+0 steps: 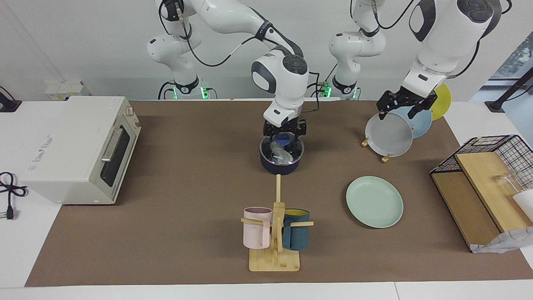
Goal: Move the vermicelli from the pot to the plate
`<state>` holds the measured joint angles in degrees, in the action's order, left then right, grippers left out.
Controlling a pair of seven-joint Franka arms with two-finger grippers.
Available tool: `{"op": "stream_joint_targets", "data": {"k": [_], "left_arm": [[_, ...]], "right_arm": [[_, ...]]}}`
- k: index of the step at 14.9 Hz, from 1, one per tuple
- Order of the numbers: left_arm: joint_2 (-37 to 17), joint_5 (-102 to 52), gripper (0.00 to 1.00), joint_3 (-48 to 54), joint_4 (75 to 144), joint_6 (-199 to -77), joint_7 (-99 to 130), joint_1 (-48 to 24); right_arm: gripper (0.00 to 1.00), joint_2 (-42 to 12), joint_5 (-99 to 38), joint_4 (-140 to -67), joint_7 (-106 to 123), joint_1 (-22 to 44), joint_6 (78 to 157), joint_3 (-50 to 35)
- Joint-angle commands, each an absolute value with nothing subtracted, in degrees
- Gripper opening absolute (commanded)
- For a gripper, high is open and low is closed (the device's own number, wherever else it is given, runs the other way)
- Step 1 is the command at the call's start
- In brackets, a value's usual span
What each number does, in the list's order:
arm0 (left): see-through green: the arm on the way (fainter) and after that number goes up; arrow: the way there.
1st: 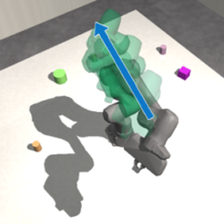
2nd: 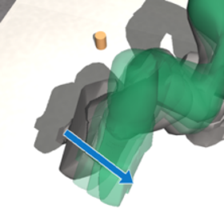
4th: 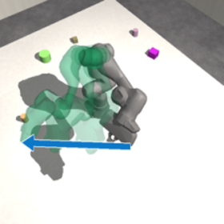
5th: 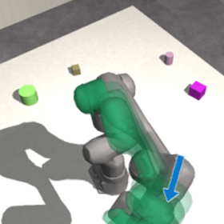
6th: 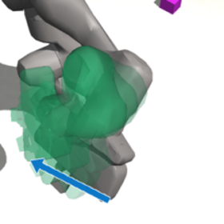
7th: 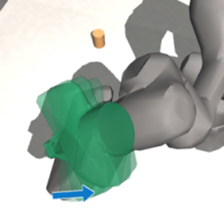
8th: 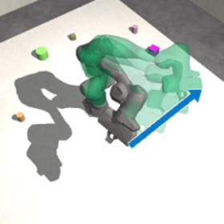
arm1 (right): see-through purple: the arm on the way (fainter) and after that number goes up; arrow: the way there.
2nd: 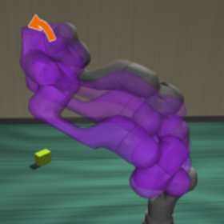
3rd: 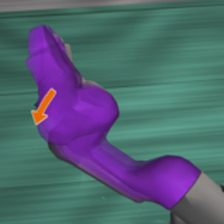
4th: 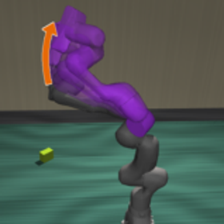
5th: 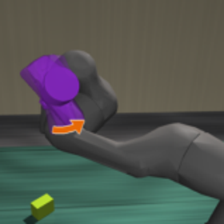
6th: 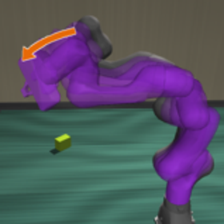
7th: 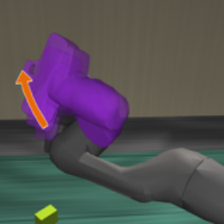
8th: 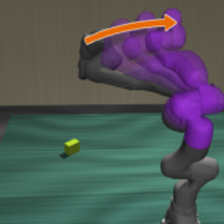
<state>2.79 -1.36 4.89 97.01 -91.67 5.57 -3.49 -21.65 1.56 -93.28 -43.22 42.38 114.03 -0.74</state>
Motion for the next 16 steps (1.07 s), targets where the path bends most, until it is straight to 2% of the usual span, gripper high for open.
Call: {"op": "stream_joint_targets", "data": {"k": [1,3,5,9,16], "left_arm": [[4.04,-0.18,1.0,4.66,98.09,-92.11,5.89,-3.69],[4.04,-0.18,1.0,4.75,98.09,-91.85,5.98,-3.69],[4.04,-0.18,1.0,4.75,98.09,-91.76,5.98,-3.69],[4.04,-0.18,1.0,4.75,98.09,-92.2,6.15,-3.78],[3.96,-0.18,1.0,4.75,97.82,-92.29,5.98,-3.87]], "right_arm": [[0.86,-20.92,2.55,-94.4,-43.68,42.1,115.14,-0.97],[0.77,-20.92,2.55,-94.31,-43.59,42.1,115.14,-0.97],[0.74,-20.92,2.55,-94.13,-43.59,42.1,115.05,-0.97],[0.55,-21.01,2.55,-93.87,-43.51,42.01,115.58,-0.97],[0.54,-20.48,2.55,-90.97,-42.89,41.49,112.69,-0.97]]}}
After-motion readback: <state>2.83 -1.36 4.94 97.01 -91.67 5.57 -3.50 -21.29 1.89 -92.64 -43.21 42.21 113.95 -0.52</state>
